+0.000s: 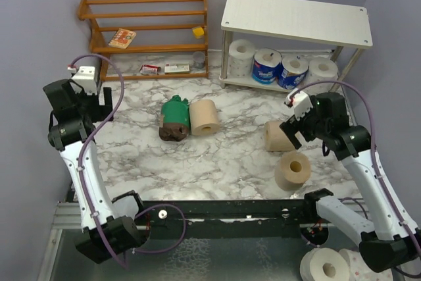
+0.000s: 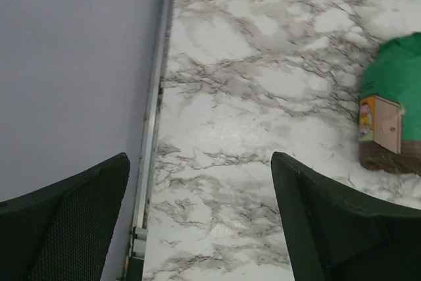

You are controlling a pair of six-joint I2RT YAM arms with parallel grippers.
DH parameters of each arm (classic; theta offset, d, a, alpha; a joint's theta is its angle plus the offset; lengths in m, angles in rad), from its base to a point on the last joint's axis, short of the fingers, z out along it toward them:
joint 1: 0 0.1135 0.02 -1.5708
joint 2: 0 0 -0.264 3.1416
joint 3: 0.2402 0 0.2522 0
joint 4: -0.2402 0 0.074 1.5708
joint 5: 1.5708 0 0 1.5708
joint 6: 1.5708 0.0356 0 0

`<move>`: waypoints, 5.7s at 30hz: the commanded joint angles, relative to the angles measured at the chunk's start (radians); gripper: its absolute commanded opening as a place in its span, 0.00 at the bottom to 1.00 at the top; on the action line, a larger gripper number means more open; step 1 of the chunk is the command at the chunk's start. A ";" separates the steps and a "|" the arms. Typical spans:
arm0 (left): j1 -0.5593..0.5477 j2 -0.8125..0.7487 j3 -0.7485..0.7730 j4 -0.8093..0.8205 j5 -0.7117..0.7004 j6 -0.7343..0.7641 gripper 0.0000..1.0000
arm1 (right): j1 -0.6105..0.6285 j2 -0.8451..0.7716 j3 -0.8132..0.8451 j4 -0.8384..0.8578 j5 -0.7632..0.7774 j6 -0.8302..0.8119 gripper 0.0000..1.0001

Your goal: Place and organize the paper towels onto the shelf

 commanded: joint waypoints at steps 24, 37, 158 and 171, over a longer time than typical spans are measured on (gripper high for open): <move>-0.397 0.898 0.687 -0.488 0.637 0.444 0.91 | -0.254 0.067 -0.006 -0.102 -0.563 -0.017 1.00; -0.509 1.194 0.961 -0.679 0.615 0.569 0.97 | -0.255 0.122 0.160 -0.314 -0.311 -0.191 1.00; -1.260 1.242 1.333 0.841 -0.449 0.696 0.22 | -0.255 0.154 -0.224 -0.049 -0.234 -0.300 1.00; -1.261 1.265 1.320 0.853 -0.474 0.730 0.30 | -0.255 0.146 -0.237 -0.043 -0.205 -0.313 1.00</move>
